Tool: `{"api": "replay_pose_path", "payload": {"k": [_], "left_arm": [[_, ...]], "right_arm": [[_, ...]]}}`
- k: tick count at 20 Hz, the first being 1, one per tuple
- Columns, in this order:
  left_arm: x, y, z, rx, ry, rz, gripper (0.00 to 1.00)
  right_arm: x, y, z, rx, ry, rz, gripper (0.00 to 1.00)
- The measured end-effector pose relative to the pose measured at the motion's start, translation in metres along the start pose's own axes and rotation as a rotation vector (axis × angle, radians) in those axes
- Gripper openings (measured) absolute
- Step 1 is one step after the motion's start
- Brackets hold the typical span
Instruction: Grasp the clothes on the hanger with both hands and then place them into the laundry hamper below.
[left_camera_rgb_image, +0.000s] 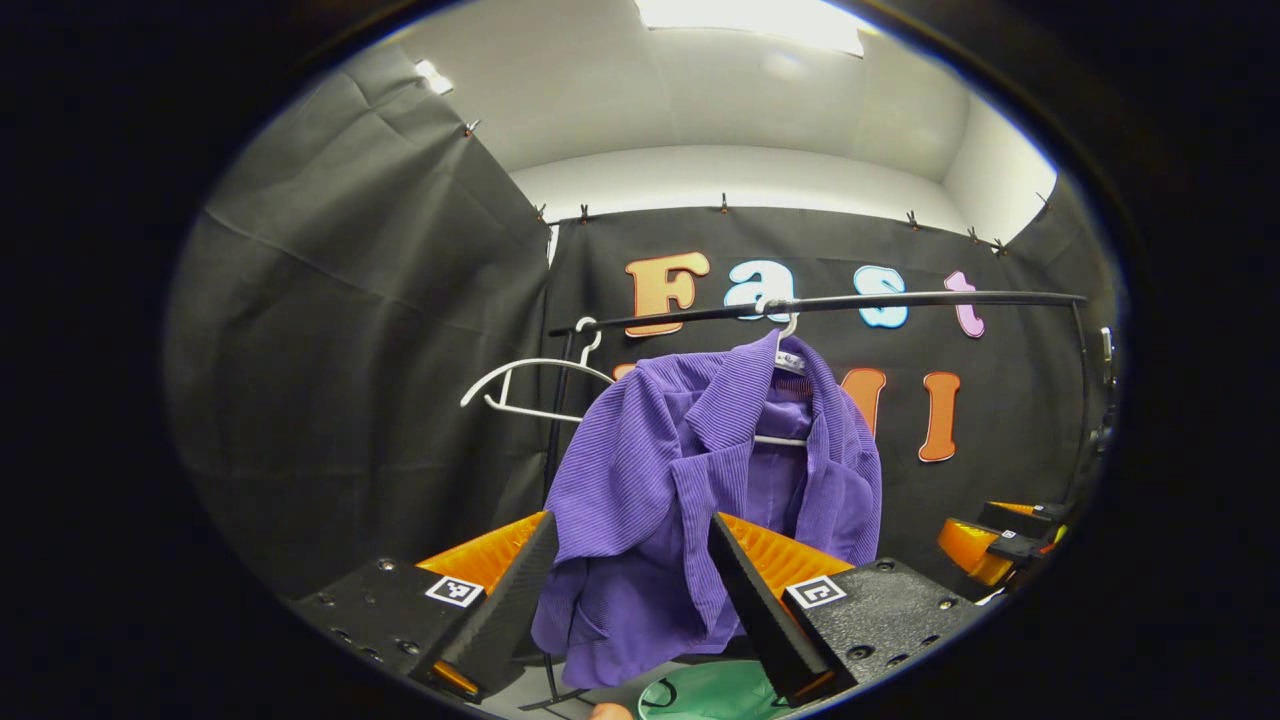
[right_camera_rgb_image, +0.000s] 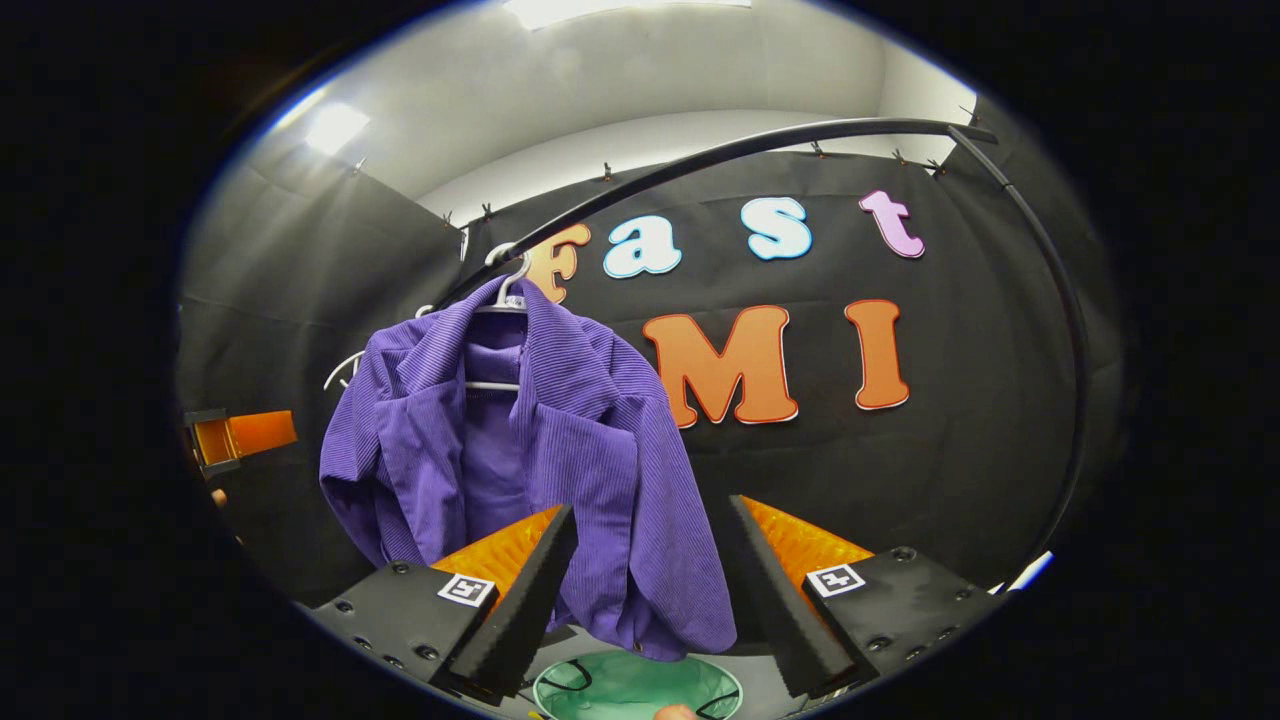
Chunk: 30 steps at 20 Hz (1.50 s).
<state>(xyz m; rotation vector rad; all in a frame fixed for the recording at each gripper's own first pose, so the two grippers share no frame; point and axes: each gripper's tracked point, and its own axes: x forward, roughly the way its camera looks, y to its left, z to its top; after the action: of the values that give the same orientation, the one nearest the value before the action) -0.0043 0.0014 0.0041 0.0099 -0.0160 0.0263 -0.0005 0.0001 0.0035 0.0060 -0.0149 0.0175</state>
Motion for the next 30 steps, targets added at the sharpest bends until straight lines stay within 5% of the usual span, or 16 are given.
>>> {"api": "replay_pose_path", "payload": {"k": [24,30], "left_arm": [[0.086,-0.060,-0.074,-0.006,0.129,-0.093,0.99],[0.113,-0.067,-0.084,-0.002,0.134,-0.096,0.93]], "right_arm": [[0.091,0.042,-0.038,-0.026,0.066,0.127,0.98],[0.128,0.039,-0.053,0.005,0.091,0.145,0.98]]}}
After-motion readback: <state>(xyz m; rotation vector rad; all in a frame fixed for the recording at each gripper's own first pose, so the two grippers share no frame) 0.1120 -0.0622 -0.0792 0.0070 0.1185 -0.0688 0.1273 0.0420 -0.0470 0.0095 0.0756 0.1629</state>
